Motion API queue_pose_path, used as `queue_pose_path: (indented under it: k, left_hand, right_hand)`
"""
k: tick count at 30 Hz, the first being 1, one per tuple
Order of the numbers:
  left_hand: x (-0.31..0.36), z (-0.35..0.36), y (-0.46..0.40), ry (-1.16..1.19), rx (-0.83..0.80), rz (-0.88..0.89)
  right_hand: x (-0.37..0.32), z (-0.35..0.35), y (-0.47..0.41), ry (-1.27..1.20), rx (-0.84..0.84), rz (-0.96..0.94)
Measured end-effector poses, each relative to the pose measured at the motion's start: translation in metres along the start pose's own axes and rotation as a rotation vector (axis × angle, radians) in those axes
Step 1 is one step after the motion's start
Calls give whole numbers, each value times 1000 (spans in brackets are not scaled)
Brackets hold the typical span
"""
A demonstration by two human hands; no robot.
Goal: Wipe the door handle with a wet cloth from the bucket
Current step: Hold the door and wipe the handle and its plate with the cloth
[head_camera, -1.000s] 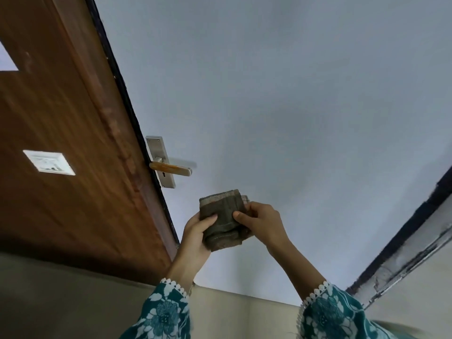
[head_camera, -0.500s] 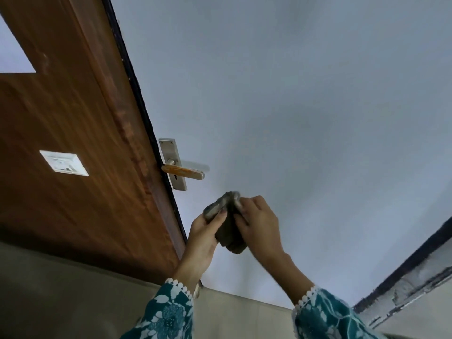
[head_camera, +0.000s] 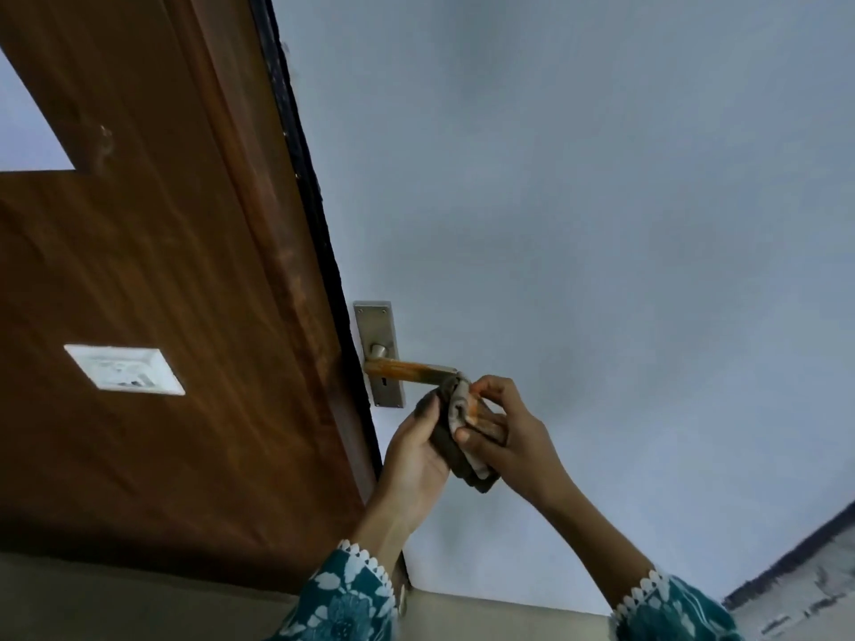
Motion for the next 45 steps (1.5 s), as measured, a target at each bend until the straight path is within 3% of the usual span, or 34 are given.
queue_pose_path:
  k: [7, 10, 12, 13, 15, 17, 21, 25, 27, 31, 33, 35, 39, 45]
  left_hand:
    - [36, -40, -5, -179, -68, 33]
    - [42, -53, -4, -202, -44, 39]
    - [47, -63, -5, -199, -29, 35]
    - [50, -68, -6, -202, -34, 33]
    - [53, -70, -8, -221, -58, 31]
    - [54, -67, -7, -268, -69, 25]
    - [53, -69, -3, -433, -83, 41]
    - [85, -78, 7, -600, -136, 113]
    - [116, -85, 16, -660, -90, 307]
    - [180, -98, 35, -918, 229, 1181]
    - [191, -96, 23, -1172, 347, 1403]
    - [194, -93, 1, -1409, 445, 1410]
    - [190, -104, -39, -1701, 652, 1361]
    - [188, -107, -46, -1699, 771, 1519]
  right_hand:
    - [-13, 54, -7, 330, 341, -121]
    - [-17, 71, -8, 397, 242, -135]
    - [-17, 74, -6, 204, 89, -25]
    - [-19, 74, -5, -36, 43, 78]
    - [-12, 73, 0, -435, 70, 225]
    - [-10, 75, 2, -536, 114, 241]
    - [-6, 86, 0, -437, 129, 323]
    - [-23, 74, -13, 84, 220, 304]
    - [-41, 65, -24, 310, 315, 222]
    - [-57, 61, -57, 771, 497, -215]
    - [-49, 82, -74, 937, 459, -385]
    - [-38, 109, -87, 1063, 366, -455]
    - [-14, 138, -92, 1152, 254, -420]
    - [7, 111, -85, 1169, 159, -465]
Point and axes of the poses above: each hand's wrist, its own y-axis away from the middle knuckle, its own z-axis out of the palm, x = y × z, the point moved 4 cm from there along -y, towards the middle knuckle, and after that the axes turned 7 degrees about -z, right-handed, at the moved point
